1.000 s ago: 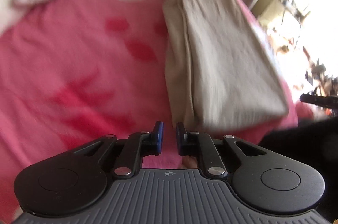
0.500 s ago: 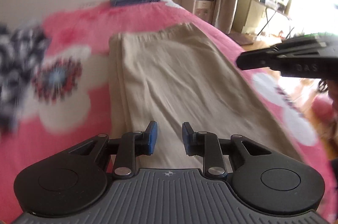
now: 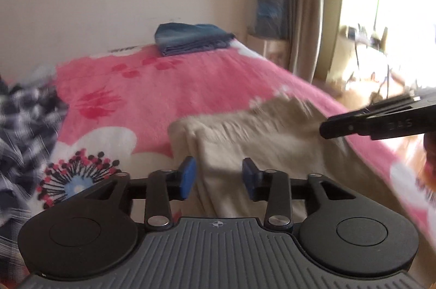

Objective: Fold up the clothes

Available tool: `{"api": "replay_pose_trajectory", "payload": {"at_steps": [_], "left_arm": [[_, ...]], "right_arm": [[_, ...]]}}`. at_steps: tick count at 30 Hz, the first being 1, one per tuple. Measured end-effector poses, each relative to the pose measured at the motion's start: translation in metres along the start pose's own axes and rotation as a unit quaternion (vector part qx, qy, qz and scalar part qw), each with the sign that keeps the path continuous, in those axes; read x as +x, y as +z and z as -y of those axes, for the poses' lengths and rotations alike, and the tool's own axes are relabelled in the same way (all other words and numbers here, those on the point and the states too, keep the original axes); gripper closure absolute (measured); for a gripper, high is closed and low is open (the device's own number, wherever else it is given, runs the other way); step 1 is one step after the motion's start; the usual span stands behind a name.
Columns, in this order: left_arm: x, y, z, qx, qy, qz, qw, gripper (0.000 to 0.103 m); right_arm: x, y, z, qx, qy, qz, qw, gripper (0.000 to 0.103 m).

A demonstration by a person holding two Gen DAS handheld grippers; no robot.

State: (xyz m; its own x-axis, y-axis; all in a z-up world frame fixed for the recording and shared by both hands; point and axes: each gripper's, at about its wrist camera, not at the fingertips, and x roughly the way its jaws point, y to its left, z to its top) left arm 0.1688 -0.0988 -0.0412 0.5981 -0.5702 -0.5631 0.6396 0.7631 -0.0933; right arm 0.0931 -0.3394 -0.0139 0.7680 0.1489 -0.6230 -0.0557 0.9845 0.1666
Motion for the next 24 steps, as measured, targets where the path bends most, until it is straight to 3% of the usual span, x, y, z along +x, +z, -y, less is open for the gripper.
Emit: {"api": "replay_pose_trajectory", "payload": {"at_steps": [1, 3, 6, 9, 12, 16, 19, 24], "left_arm": [[0.005, 0.003, -0.006, -0.017, -0.012, -0.008, 0.9998, 0.059], [0.014, 0.003, -0.015, -0.047, -0.031, -0.022, 0.9981, 0.059], [0.021, 0.000, -0.024, -0.082, -0.052, -0.029, 0.9949, 0.059], [0.018, -0.001, -0.023, -0.082, -0.049, -0.018, 0.9953, 0.059], [0.009, -0.001, -0.018, -0.068, -0.040, -0.002, 0.9969, 0.060], [0.008, -0.001, -0.012, -0.040, -0.036, 0.000, 0.9986, 0.072], [0.008, -0.001, -0.004, -0.012, -0.023, 0.001, 0.9997, 0.073], [0.008, -0.002, 0.002, 0.001, -0.012, 0.007, 0.9999, 0.076]], "right_arm": [[-0.002, 0.005, 0.009, 0.019, 0.005, 0.008, 1.000, 0.074], [0.000, 0.013, 0.020, 0.027, 0.007, 0.020, 0.999, 0.067], [0.008, 0.018, 0.031, 0.036, 0.012, 0.016, 0.999, 0.067], [0.016, 0.018, 0.034, 0.039, 0.013, 0.004, 0.999, 0.067], [0.012, 0.016, 0.028, 0.017, 0.002, 0.016, 1.000, 0.072], [0.014, 0.014, 0.015, -0.028, -0.006, 0.017, 0.999, 0.087], [0.013, 0.012, 0.006, -0.060, -0.019, 0.027, 0.998, 0.100], [0.009, 0.008, -0.002, -0.070, -0.024, 0.040, 0.996, 0.101]]}}
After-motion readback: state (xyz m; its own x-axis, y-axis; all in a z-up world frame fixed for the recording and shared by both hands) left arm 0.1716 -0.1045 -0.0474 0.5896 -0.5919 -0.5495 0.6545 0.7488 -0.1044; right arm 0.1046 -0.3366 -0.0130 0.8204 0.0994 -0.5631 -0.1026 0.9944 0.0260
